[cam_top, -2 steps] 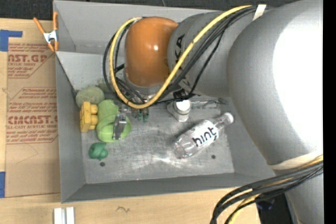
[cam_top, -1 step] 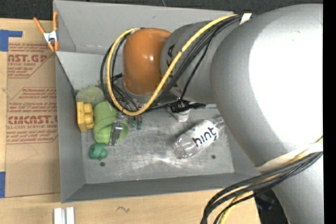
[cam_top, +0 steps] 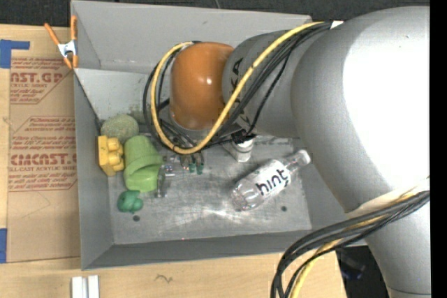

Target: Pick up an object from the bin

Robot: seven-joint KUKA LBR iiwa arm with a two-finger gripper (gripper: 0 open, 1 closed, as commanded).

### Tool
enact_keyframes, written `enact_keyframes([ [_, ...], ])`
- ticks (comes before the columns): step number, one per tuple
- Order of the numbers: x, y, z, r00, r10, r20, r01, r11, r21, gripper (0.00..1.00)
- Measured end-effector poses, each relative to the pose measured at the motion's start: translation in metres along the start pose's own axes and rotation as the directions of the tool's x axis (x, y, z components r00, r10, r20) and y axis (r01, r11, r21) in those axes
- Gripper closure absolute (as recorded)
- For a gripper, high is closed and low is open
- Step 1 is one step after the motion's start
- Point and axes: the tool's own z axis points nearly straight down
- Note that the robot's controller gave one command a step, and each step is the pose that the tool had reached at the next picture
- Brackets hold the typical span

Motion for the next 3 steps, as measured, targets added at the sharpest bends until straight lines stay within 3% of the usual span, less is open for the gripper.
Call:
enact_keyframes([
  [2, 0.0038, -0.022, 0.0108, 0.968, 0.249, 0.001, -0.249, 0.968, -0.001, 0.0],
  [3, 0.012, -0.0212, 0.0114, 0.997, 0.077, 0.006, -0.077, 0.997, -0.001, 0.0],
])
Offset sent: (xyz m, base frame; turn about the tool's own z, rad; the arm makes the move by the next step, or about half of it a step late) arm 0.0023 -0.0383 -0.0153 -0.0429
